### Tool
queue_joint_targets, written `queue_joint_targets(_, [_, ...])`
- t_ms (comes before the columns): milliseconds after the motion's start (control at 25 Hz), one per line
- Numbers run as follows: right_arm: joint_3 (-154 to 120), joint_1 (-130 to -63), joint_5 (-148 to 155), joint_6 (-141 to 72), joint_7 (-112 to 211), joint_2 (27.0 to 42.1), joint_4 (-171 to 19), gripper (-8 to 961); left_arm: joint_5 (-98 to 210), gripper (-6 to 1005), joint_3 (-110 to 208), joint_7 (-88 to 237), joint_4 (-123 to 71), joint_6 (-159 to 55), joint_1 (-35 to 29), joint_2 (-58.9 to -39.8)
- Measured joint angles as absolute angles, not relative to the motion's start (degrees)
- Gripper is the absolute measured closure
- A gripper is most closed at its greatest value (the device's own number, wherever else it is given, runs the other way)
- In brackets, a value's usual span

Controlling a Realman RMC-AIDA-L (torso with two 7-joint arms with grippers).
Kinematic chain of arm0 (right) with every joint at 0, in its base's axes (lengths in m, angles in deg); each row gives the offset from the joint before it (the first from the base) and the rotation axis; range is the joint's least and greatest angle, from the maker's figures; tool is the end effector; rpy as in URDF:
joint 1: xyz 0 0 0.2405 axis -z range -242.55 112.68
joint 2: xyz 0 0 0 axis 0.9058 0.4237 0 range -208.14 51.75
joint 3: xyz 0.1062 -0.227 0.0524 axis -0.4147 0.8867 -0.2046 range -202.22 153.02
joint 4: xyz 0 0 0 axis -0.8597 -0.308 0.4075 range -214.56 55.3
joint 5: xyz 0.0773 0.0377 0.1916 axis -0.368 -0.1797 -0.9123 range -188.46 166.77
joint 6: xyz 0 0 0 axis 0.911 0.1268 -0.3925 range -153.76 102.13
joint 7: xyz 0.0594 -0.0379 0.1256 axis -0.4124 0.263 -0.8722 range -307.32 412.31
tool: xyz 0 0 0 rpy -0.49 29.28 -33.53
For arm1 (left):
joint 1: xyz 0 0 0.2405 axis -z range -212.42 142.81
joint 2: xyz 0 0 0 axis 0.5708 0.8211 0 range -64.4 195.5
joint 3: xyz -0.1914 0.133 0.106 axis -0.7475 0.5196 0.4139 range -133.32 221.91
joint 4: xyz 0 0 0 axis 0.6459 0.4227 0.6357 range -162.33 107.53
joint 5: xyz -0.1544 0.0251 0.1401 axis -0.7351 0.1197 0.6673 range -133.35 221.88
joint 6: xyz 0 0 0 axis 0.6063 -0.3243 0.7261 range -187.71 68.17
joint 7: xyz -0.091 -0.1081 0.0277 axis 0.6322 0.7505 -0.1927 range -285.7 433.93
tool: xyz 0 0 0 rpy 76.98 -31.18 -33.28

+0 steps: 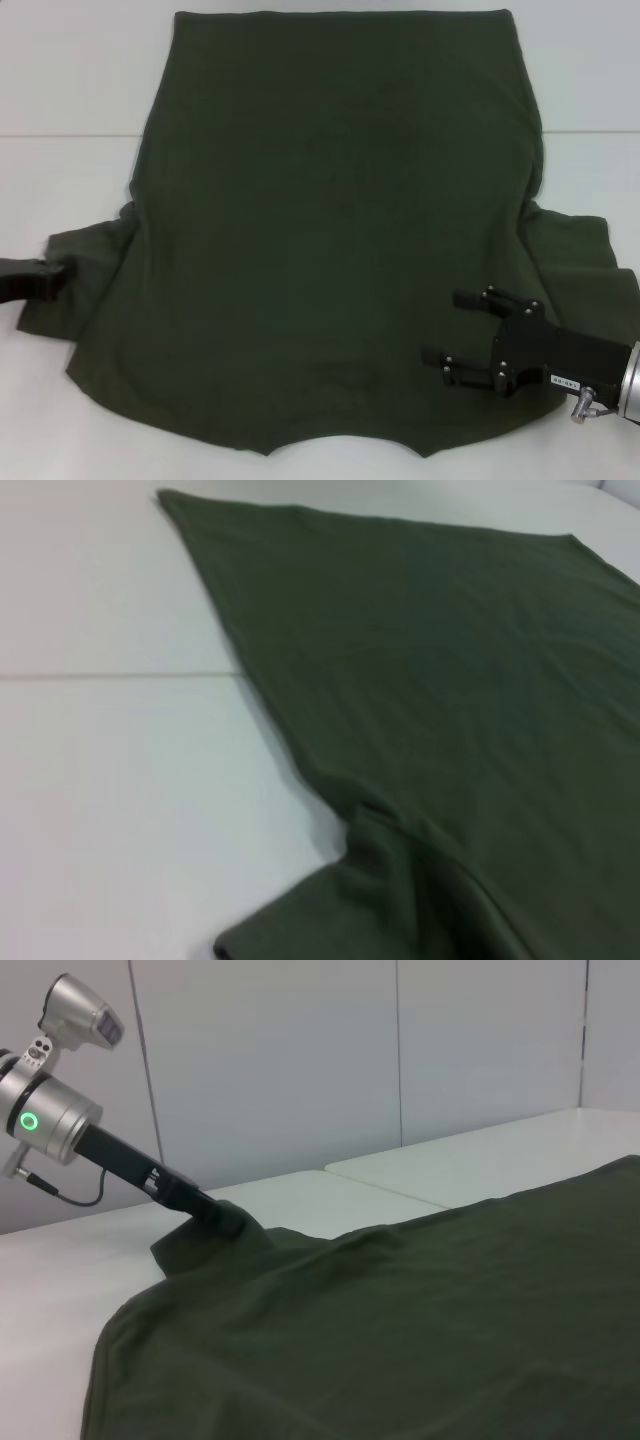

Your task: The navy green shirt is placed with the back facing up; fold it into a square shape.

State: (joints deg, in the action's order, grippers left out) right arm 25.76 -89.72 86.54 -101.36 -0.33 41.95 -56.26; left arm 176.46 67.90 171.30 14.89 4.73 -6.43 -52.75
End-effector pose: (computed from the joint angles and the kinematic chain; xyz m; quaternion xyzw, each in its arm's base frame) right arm 0.2958 0.3026 -0.0524 -0.9315 0.1618 0.2395 0.2208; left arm -0.3644 0.3509 0.0575 -0.8142 -0.4372 -0.1160 0.3639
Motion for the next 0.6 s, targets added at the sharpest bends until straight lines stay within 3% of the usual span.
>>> queue_joint_targets(600, [25.76,-89.88,86.54,-101.59,-0.33,41.95,-56.35,25,180.17,983,68.29,182.01,23.12,5.90,-5.80,-51.96])
